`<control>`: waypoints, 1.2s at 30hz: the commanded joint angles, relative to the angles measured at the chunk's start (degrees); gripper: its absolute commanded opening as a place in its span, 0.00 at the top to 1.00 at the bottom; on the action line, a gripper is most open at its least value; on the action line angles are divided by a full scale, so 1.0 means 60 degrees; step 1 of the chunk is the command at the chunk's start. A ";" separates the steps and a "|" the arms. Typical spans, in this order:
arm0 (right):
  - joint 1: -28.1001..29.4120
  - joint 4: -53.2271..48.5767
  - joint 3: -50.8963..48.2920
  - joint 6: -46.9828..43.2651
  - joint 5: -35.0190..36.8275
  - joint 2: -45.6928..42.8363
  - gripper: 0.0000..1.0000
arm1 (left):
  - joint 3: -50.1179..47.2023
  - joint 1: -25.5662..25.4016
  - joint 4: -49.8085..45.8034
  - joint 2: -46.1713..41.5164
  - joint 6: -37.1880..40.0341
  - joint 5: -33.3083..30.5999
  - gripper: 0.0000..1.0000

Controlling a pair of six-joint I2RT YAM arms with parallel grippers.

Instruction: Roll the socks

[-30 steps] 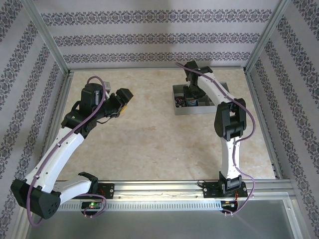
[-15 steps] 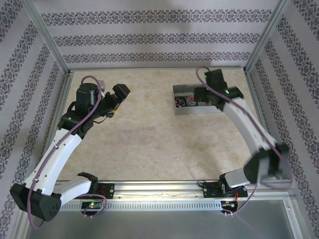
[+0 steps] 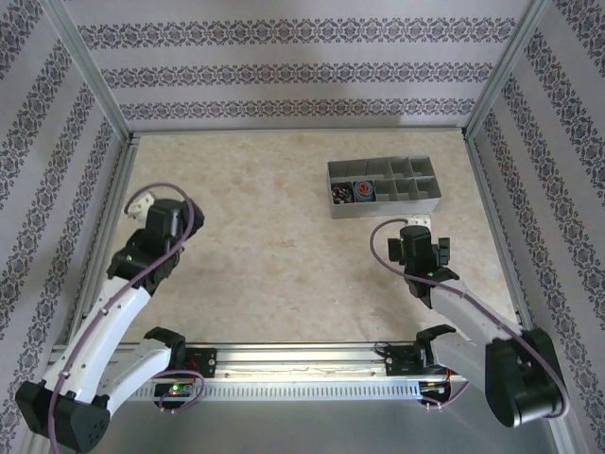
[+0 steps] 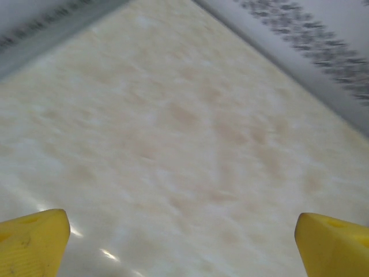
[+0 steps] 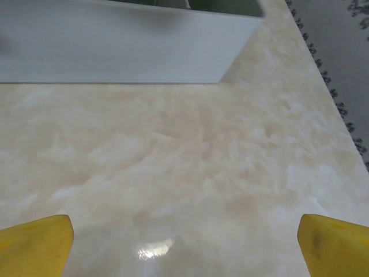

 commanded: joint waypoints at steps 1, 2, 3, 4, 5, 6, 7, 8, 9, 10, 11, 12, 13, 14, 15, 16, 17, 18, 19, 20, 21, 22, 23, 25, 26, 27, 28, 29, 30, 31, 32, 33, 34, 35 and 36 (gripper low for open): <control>-0.0195 0.3785 0.0196 -0.0861 -0.1408 0.1179 0.02 | -0.0900 0.0086 0.1678 -0.0288 0.2400 -0.1886 0.01; -0.0303 0.4622 0.0196 -0.0962 -0.1837 0.1765 0.02 | -0.1071 0.0106 0.1904 -0.0142 0.2902 -0.1882 0.01; -0.0380 0.5264 0.0286 -0.1041 -0.2150 0.2283 0.02 | -0.1244 0.0116 0.2181 0.0066 0.3339 -0.1888 0.01; -0.0454 0.5607 0.0452 -0.1139 -0.2368 0.2653 0.02 | -0.1434 0.0144 0.2550 0.0250 0.3735 -0.1877 0.01; -0.0521 0.5624 0.0741 -0.1521 -0.2710 0.3042 0.02 | -0.1747 0.0179 0.3170 0.0451 0.4184 -0.1815 0.01; -0.0574 0.5664 0.0941 -0.1797 -0.2887 0.3377 0.02 | -0.2091 0.0246 0.3905 0.0584 0.4543 -0.1787 0.01; -0.0710 0.5926 0.1001 -0.1732 -0.3079 0.3663 0.02 | -0.2472 0.0304 0.4686 0.0679 0.4824 -0.1717 0.01; -0.0884 0.5914 0.1109 -0.1533 -0.3232 0.3796 0.02 | -0.2903 0.0484 0.5609 0.0777 0.4999 -0.1636 0.01; -0.1110 0.5467 0.1309 -0.1361 -0.3455 0.3764 0.02 | -0.3199 0.0739 0.6273 0.0965 0.4910 -0.1491 0.01; -0.1300 0.5184 0.1404 -0.1239 -0.3710 0.3756 0.02 | -0.3352 0.0991 0.6730 0.1171 0.4887 -0.1210 0.01; -0.1482 0.5404 0.1331 -0.1055 -0.3934 0.3799 0.02 | -0.3520 0.1224 0.7326 0.1477 0.5112 -0.0859 0.01; -0.1629 0.5617 0.1219 -0.0869 -0.3943 0.3802 0.02 | -0.3638 0.1379 0.7982 0.1829 0.5294 -0.0629 0.01; -0.1781 0.5798 0.1107 -0.0720 -0.3992 0.3796 0.02 | -0.3706 0.1535 0.8428 0.2145 0.5410 -0.0378 0.01; -0.1978 0.6330 0.0849 -0.0545 -0.4202 0.3918 0.02 | -0.3726 0.1707 0.8824 0.2514 0.5462 -0.0085 0.01; -0.2094 0.6965 0.0623 -0.0420 -0.4375 0.4113 0.02 | -0.3700 0.1889 0.9166 0.2902 0.5434 0.0217 0.01; -0.2124 0.7463 0.0441 -0.0406 -0.4454 0.4297 0.02 | -0.3704 0.2049 0.9517 0.3198 0.5466 0.0536 0.01; -0.2153 0.7965 0.0289 -0.0364 -0.4482 0.4452 0.02 | -0.3767 0.2149 1.0100 0.3612 0.5573 0.0777 0.01; -0.2168 0.8191 0.0251 -0.0332 -0.4513 0.4518 0.02 | -0.3867 0.2234 1.0829 0.3989 0.5655 0.0939 0.01; -0.2168 0.8157 0.0250 -0.0322 -0.4519 0.4499 0.02 | -0.3960 0.2307 1.1477 0.4327 0.5649 0.1092 0.01; -0.2176 0.8025 0.0239 -0.0360 -0.4522 0.4406 0.02 | -0.3972 0.2412 1.1979 0.4735 0.5711 0.1347 0.01; -0.2170 0.7990 0.0222 -0.0408 -0.4605 0.4379 0.02 | -0.3796 0.2445 1.1887 0.5066 0.5730 0.1424 0.01; -0.2176 0.8068 0.0196 -0.0443 -0.4690 0.4397 0.02 | -0.3644 0.2556 1.1906 0.5315 0.5773 0.1595 0.01; -0.2169 0.8176 0.0177 -0.0423 -0.4675 0.4426 0.02 | -0.3345 0.2690 1.1395 0.5420 0.5775 0.2045 0.01; -0.2141 0.8173 0.0163 -0.0447 -0.4573 0.4403 0.02 | -0.3235 0.2831 1.1819 0.5741 0.6120 0.2463 0.01; -0.2100 0.8173 0.0162 -0.0452 -0.4400 0.4400 0.02 | -0.3404 0.2845 1.2408 0.5888 0.6223 0.2479 0.01; -0.2033 0.8187 0.0148 -0.0477 -0.4229 0.4406 0.02 | -0.3677 0.2912 1.3286 0.6150 0.6216 0.2414 0.01; -0.1983 0.8187 0.0148 -0.0484 -0.4136 0.4413 0.02 | -0.3735 0.2920 1.3240 0.6059 0.6239 0.2481 0.01; -0.1978 0.8202 0.0148 -0.0478 -0.4108 0.4406 0.02 | -0.3761 0.2922 1.2967 0.5877 0.6154 0.2564 0.01; -0.1978 0.8202 0.0135 -0.0505 -0.4113 0.4400 0.02 | -0.4066 0.2924 1.3696 0.5922 0.6218 0.2659 0.01; -0.1978 0.8189 0.0146 -0.0488 -0.4109 0.4399 0.02 | -0.4407 0.2914 1.4453 0.5980 0.6323 0.2785 0.01; -0.1989 0.8173 0.0176 -0.0468 -0.4142 0.4424 0.02 | -0.4808 0.2895 1.5229 0.6051 0.6433 0.3052 0.01; -0.2017 0.8173 0.0177 -0.0443 -0.4174 0.4428 0.02 | -0.5154 0.2892 1.5992 0.6261 0.6533 0.3426 0.01; -0.2024 0.8161 0.0177 -0.0455 -0.4182 0.4414 0.02 | -0.5511 0.2851 1.7317 0.6984 0.6641 0.3517 0.01; -0.2022 0.8173 0.0163 -0.0462 -0.4164 0.4407 0.02 | -0.5793 0.2881 1.9337 0.7913 0.6719 0.3510 0.01; -0.2008 0.8169 0.0169 -0.0456 -0.4165 0.4421 0.02 | -0.5804 0.2958 1.8751 0.7557 0.6554 0.3546 0.01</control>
